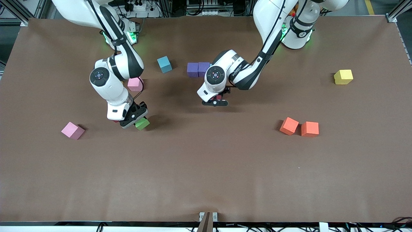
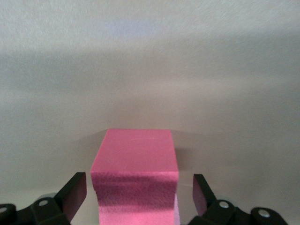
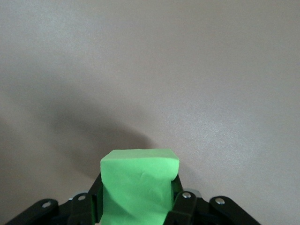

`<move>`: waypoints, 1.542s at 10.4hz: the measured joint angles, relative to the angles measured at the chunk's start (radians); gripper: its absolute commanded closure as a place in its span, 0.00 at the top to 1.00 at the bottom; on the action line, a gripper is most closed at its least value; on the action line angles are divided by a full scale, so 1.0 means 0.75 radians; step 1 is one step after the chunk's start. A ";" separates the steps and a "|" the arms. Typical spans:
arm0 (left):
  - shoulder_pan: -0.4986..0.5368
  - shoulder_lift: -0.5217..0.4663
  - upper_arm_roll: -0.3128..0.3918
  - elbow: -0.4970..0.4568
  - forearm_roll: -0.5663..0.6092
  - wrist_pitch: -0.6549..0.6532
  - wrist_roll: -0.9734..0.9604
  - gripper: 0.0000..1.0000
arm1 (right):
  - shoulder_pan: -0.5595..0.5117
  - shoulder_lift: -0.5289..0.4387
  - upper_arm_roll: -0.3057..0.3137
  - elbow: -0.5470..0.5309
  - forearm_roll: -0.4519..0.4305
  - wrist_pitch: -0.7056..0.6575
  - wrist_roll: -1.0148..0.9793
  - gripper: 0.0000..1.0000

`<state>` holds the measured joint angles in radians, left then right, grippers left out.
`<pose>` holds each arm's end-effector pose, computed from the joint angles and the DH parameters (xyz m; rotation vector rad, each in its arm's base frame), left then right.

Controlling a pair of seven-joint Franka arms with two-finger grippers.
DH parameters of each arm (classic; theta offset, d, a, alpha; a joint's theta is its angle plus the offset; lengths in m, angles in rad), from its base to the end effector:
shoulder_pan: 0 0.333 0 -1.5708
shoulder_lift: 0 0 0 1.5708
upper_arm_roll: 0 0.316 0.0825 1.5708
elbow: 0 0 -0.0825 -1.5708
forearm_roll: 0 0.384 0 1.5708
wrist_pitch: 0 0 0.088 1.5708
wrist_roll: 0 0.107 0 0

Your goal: Form number 2 with 11 blocks

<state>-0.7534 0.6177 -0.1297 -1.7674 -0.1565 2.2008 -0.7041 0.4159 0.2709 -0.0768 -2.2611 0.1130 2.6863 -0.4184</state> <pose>0.4074 -0.4959 0.2025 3.1055 -0.0901 -0.4157 0.5245 0.1811 0.2560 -2.9316 -1.0111 -0.2441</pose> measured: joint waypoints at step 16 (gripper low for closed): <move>0.592 -0.473 0.190 -0.296 0.475 -0.020 0.721 1.00 | 0.325 0.021 0.026 0.028 -0.002 -0.002 -0.462 0.02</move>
<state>-0.3092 0.2626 0.0130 -1.9891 0.1995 2.1857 -0.1636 0.6593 0.2869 -0.0571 -2.2403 0.1117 2.6848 -0.7646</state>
